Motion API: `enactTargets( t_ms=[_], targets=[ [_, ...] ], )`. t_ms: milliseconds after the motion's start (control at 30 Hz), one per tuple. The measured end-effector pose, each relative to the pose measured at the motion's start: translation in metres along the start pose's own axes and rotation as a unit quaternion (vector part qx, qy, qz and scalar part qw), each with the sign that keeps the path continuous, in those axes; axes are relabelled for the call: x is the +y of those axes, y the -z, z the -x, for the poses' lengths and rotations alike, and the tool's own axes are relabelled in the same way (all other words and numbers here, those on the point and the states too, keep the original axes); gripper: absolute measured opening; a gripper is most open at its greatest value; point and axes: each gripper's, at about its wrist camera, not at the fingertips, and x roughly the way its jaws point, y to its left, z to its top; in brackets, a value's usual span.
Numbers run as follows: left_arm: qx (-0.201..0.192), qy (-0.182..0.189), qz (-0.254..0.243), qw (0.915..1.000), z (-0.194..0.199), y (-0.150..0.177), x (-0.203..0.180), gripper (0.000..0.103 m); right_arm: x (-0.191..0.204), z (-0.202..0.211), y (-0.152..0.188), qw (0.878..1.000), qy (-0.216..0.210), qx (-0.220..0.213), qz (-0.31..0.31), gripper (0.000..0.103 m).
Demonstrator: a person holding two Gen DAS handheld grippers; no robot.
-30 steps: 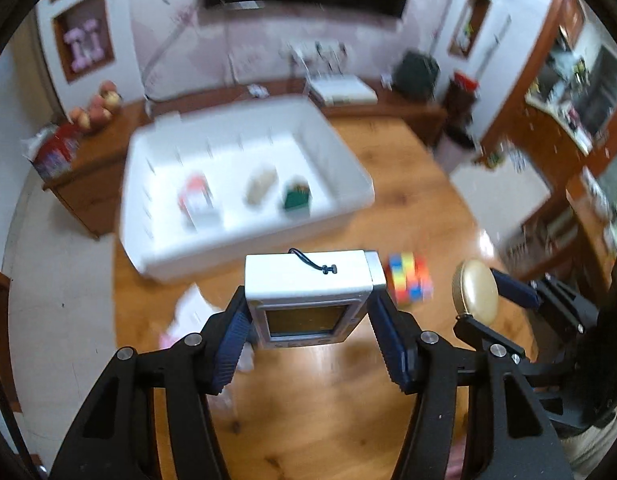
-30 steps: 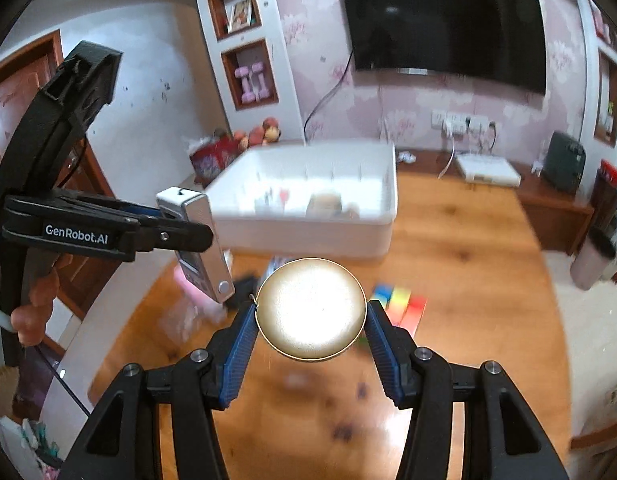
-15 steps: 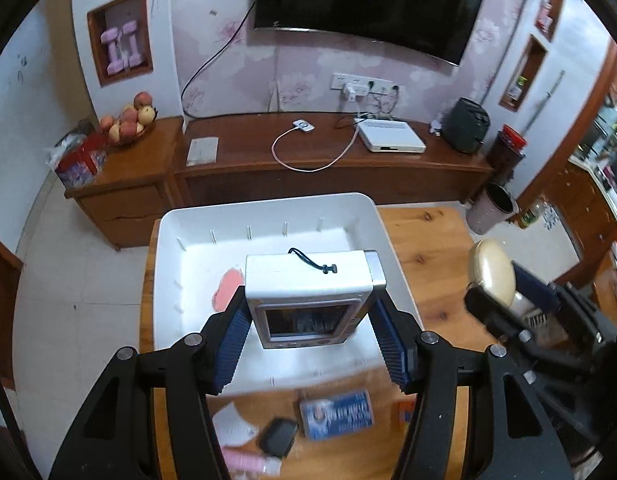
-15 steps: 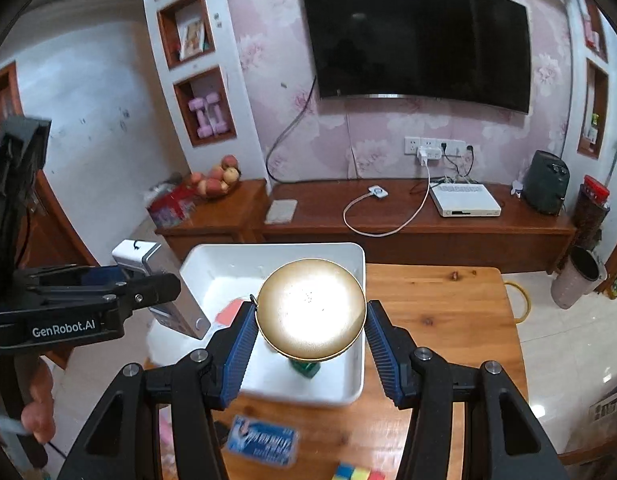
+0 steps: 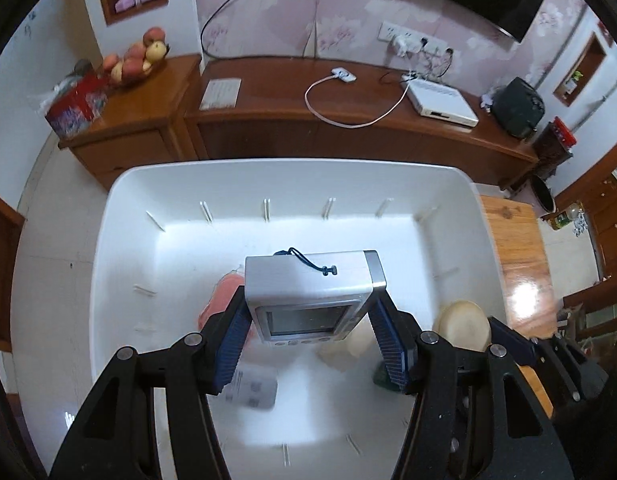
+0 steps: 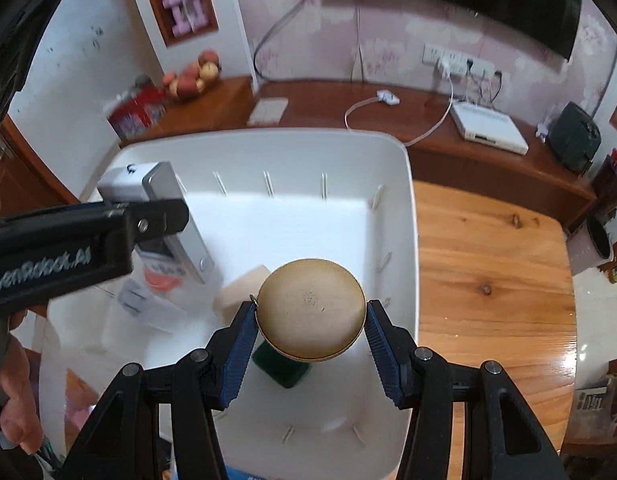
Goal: Organize rigid objects
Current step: 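Carry the gold compact and white handheld device over the white bin with both tools, then open both tools to drop the compact and device into the bin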
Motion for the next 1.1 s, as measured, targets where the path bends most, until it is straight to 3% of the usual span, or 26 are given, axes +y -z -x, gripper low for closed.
enactTargets(
  t_ms=[300, 433, 533, 600, 667, 1100],
  targets=[
    [0.025, -0.013, 0.027, 0.9992, -0.036, -0.008, 0.011, 0.063, 0.0, -0.025, -0.003, 0.999, 0.013, 0.044, -0.006, 0.057],
    [0.01, -0.012, 0.027, 0.9995, -0.036, -0.006, 0.011, 0.063, 0.0, -0.021, -0.003, 0.999, 0.003, 0.034, -0.004, 0.069],
    [-0.011, -0.007, 0.028, 0.9995, -0.024, -0.008, 0.01, 0.065, 0.002, -0.013, -0.001, 1.0, 0.004, 0.015, -0.005, 0.069],
    [-0.037, -0.009, 0.026, 0.9989, -0.01, -0.009, 0.009, 0.082, 0.002, -0.008, -0.001, 1.0, -0.002, 0.003, -0.009, 0.069],
    [-0.066, -0.006, 0.023, 0.9975, 0.008, -0.008, 0.008, 0.087, -0.001, 0.002, 0.001, 1.0, -0.011, -0.012, -0.016, 0.069],
    [-0.103, -0.001, -0.03, 0.9942, 0.101, 0.025, -0.004, 0.087, -0.009, 0.078, 0.025, 0.998, -0.021, -0.061, -0.027, 0.069]
  ],
)
